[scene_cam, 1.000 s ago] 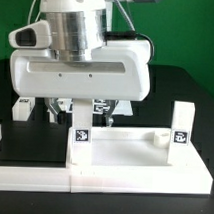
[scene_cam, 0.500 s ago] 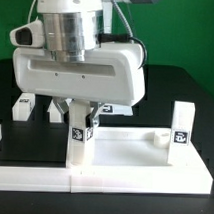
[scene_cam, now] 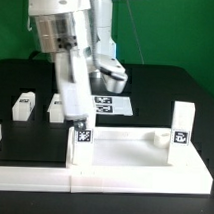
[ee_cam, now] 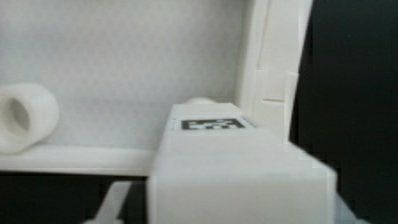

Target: Assemble desk

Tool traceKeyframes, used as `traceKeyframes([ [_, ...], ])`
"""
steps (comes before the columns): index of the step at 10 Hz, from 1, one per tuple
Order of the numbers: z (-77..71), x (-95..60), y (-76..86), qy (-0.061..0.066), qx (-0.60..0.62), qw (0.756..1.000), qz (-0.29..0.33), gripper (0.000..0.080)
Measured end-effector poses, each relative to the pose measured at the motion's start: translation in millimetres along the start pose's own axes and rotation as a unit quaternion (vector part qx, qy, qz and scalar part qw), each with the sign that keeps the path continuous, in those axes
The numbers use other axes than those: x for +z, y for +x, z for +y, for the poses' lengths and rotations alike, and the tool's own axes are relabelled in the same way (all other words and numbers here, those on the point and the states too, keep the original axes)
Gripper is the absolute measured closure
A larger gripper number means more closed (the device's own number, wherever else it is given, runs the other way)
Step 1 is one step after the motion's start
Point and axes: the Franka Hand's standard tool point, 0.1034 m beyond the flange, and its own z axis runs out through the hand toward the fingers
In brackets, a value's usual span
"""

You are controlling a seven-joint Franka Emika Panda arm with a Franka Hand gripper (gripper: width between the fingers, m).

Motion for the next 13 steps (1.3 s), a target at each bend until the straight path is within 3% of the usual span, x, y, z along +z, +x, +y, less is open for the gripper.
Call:
traceKeyframes([
  [3,0.0,0.1,-0.4,0.000,0.025,1.000,0.001,0.0506],
  [4,-0.4,0.2,-1.1,0.000,0.013,1.000,0.002,0.0343],
  [5,-2.6,0.4,-2.9,0.006,-0.097,0.995,0.006,0.0222],
  [6,-2.2,1.2,-3.2,0.006,-0.199,0.980,0.005,0.0222],
  [7,-1.1,2.2,-3.9,0.004,-0.242,0.970,0.005,0.0165],
  [11,-1.2,2.2,-3.8,0.003,-0.352,0.936,0.006,0.0151],
  [13,-2.9,-1.7,-11.6,-0.016,-0.575,0.817,0.025,0.0151],
])
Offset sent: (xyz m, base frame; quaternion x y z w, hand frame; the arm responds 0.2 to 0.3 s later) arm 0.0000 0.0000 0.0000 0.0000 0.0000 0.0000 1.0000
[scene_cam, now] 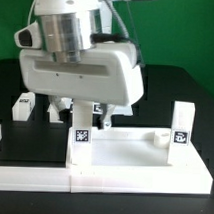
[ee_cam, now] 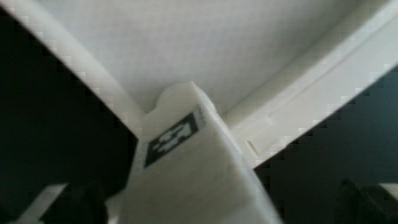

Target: Assemble desk

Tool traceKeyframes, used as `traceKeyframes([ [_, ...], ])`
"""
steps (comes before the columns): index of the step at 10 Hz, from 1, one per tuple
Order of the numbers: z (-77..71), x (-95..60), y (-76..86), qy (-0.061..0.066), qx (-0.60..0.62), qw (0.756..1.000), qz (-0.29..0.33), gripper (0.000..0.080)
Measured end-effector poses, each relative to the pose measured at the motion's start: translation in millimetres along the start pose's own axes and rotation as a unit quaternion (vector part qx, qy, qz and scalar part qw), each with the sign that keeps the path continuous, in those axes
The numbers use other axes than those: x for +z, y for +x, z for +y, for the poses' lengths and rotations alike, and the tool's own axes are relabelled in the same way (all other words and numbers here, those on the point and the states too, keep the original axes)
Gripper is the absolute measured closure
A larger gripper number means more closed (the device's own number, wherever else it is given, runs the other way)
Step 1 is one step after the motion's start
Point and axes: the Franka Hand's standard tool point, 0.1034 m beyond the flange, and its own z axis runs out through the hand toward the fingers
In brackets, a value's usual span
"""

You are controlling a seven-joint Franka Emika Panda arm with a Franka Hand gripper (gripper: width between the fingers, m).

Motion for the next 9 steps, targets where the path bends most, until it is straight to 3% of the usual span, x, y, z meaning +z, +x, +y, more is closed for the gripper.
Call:
traceKeyframes([
  [2,-1.3,-0.6,0.8,0.002,-0.014,1.000,0.001,0.0151],
  [4,0.3,-0.6,1.3,0.001,-0.004,1.000,0.001,0.0422],
  [5,6.2,-0.6,2.4,-0.003,0.036,0.999,0.002,0.0493],
  [8,10.2,-0.5,3.1,-0.009,0.175,0.985,0.004,0.0501],
  [9,10.3,-1.7,1.9,-0.011,0.276,0.961,-0.002,0.0501],
])
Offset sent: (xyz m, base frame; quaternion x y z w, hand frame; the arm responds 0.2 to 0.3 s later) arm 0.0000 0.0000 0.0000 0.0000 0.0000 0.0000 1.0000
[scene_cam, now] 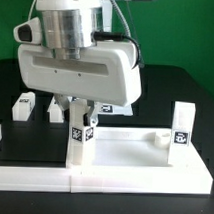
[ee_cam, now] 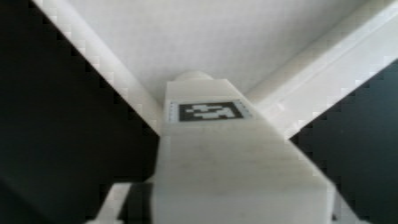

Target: Assemble desk

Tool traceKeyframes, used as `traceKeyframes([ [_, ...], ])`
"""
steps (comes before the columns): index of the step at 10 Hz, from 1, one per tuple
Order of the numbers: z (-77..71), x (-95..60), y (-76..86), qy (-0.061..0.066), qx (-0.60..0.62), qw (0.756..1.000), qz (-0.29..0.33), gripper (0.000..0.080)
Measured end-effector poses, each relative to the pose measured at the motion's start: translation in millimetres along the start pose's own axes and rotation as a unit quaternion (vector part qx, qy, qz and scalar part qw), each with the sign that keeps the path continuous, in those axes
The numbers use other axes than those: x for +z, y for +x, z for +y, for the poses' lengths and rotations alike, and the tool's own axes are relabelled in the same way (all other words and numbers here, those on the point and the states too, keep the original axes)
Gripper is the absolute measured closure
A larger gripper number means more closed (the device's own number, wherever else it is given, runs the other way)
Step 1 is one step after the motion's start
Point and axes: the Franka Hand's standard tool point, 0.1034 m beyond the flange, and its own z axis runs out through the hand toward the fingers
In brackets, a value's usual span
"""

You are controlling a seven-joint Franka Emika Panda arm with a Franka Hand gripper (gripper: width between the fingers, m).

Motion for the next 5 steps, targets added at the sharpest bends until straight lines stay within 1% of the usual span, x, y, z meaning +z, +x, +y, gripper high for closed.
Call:
traceKeyframes([
  [1,0.7,0.1,-0.2,0.002,0.121,0.993,-0.004,0.0505],
  [2,2.2,0.9,0.9,0.012,0.218,0.976,-0.015,0.0505],
  [3,6.2,1.6,3.5,0.026,0.286,0.957,-0.031,0.0506],
  [4,7.8,1.2,4.9,0.026,0.319,0.947,-0.034,0.0506],
  [5,5.9,1.0,1.9,0.022,0.360,0.932,-0.039,0.0506],
])
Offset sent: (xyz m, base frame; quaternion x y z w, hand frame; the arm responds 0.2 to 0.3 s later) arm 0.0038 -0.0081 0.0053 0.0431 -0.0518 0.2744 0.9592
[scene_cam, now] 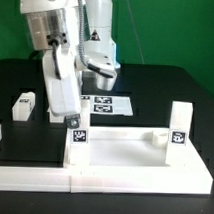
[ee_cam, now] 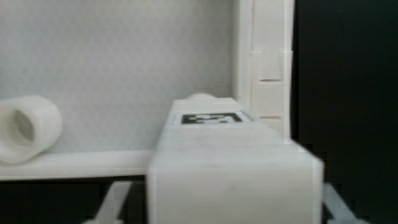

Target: Assemble desk

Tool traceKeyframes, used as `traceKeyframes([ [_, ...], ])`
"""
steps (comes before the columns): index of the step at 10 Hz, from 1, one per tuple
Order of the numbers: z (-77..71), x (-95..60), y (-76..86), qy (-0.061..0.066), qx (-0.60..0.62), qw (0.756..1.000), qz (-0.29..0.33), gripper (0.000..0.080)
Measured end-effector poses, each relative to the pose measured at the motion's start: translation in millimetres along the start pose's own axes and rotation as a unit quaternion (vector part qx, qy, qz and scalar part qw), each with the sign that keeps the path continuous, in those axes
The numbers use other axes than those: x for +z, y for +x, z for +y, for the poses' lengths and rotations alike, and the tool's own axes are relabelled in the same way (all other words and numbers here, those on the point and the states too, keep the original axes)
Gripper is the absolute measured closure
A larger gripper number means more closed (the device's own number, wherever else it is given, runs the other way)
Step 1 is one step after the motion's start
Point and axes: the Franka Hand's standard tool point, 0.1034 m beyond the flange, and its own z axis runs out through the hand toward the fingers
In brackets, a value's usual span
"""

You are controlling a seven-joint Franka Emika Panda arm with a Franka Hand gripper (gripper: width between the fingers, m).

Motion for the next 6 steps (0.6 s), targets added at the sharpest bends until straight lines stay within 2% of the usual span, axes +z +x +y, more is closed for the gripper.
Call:
traceKeyframes([
  [5,-0.3,0.2,-1.3,0.001,0.116,0.993,0.003,0.0506],
  [6,-0.6,-0.2,-0.9,0.005,0.161,0.987,0.004,0.0501],
])
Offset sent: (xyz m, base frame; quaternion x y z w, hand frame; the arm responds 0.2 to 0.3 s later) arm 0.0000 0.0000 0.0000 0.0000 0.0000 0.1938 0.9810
